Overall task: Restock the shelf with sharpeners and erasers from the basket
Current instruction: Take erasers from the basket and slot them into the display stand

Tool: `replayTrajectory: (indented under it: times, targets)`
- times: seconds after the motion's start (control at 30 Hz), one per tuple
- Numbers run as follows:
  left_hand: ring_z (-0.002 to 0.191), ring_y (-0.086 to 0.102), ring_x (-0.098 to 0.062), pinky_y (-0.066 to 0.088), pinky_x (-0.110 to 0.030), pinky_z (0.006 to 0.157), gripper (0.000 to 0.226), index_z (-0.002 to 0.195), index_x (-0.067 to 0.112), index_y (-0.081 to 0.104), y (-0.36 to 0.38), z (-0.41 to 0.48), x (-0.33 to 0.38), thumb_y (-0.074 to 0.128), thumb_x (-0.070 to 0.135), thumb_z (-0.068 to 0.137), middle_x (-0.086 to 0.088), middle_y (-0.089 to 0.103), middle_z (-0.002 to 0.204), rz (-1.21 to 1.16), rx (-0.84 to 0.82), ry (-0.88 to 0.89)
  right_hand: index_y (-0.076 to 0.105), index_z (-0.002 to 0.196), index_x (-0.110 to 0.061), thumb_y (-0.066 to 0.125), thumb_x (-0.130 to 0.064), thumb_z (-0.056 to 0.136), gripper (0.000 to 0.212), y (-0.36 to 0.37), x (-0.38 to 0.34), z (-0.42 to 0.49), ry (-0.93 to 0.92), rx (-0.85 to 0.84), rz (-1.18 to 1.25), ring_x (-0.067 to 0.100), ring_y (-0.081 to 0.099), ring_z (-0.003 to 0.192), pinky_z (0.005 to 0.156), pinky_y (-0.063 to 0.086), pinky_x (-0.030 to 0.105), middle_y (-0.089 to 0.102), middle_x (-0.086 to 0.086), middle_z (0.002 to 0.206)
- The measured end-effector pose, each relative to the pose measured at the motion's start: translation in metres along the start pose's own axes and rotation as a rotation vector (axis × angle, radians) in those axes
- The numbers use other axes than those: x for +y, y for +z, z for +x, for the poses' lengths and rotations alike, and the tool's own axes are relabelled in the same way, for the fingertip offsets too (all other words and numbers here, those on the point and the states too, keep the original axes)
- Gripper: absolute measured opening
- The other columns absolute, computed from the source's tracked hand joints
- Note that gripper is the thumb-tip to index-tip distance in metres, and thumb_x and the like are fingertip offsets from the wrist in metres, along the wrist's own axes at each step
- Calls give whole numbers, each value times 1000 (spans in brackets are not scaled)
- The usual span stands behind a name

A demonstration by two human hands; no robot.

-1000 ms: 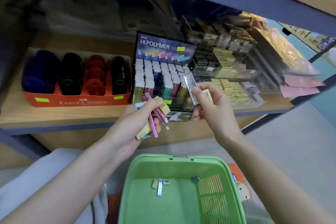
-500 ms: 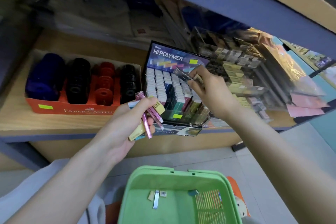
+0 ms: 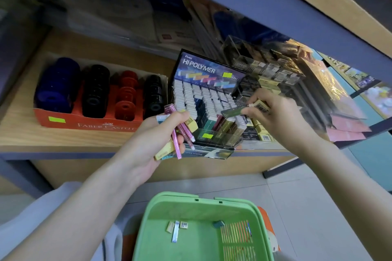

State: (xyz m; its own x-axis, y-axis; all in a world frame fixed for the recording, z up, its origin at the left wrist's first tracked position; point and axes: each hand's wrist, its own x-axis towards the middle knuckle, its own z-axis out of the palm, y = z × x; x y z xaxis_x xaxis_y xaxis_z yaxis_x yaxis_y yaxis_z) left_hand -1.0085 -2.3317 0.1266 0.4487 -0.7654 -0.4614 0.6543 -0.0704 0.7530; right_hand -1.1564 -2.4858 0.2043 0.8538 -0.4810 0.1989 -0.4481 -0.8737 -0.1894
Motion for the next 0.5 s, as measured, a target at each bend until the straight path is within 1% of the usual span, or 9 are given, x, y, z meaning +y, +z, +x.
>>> replayTrajectory:
  times: [0.03, 0.07, 0.1, 0.13, 0.2, 0.3, 0.37, 0.4, 0.5]
  targets:
    - [17, 31, -7, 31, -13, 30, 29, 70, 2, 50, 2, 0, 2, 47, 12, 98, 0, 37, 25, 34, -7, 5, 54, 89, -19, 61, -33, 88, 16, -2, 2, -2, -6, -18, -24, 18, 42, 48, 47, 32, 23, 57, 9, 63]
    - [16, 30, -8, 31, -15, 32, 32, 67, 3, 46, 2, -1, 2, 45, 11, 98, 1, 33, 22, 56, -2, 10, 55, 90, -18, 60, -31, 89, 15, -4, 3, -3, -19, -42, -54, 17, 44, 50, 48, 33, 23, 57, 6, 64]
    - [16, 29, -7, 31, -16, 32, 30, 68, 3, 47, 1, 0, 1, 47, 10, 97, 0, 34, 23, 52, 11, 19, 55, 91, -17, 59, -31, 90, 14, -6, 3, -4, -34, -71, -88, 18, 47, 54, 50, 35, 25, 56, 3, 64]
    - [17, 32, -7, 33, -18, 28, 26, 71, 0, 52, 2, 0, 0, 51, 11, 95, -2, 37, 25, 2, 33, 8, 55, 91, -17, 58, -31, 90, 14, -6, 2, -5, -48, -97, -117, 18, 48, 56, 53, 38, 29, 55, 0, 64]
    - [24, 39, -9, 36, -18, 27, 16, 82, 4, 62, -4, -3, -7, 57, 17, 91, -3, 46, 34, -53, 21, 17, 55, 91, -16, 57, -30, 92, 14, -6, -1, -4, -62, -143, -155, 16, 48, 55, 53, 39, 33, 52, -4, 63]
    - [29, 44, -9, 39, -21, 29, 16, 90, 8, 64, -11, 0, -15, 58, 22, 90, -1, 50, 40, -42, -35, 27, 55, 94, -15, 55, -31, 94, 16, 2, -5, 0, -56, -227, -220, 16, 49, 57, 52, 39, 32, 54, -2, 68]
    - [29, 43, -9, 38, -21, 28, 16, 90, 8, 64, -9, 1, -13, 57, 23, 90, -1, 51, 40, -43, -36, 23, 54, 96, -14, 54, -29, 95, 16, 10, -8, 4, -59, -263, -246, 11, 44, 56, 48, 33, 29, 45, -9, 66]
    - [28, 43, -9, 38, -21, 28, 16, 89, 9, 64, -9, 1, -13, 57, 23, 91, -1, 51, 40, -35, -41, 21, 54, 98, -13, 54, -29, 95, 16, 13, -9, 5, -58, -274, -261, 11, 43, 55, 47, 31, 29, 43, -10, 66]
    - [29, 44, -9, 38, -19, 29, 16, 87, 10, 65, -9, -2, -13, 57, 24, 91, 0, 51, 41, -38, -46, 28, 47, 104, -12, 54, -32, 95, 23, 21, -14, 8, -30, -282, -352, 21, 48, 59, 48, 34, 30, 46, -3, 70]
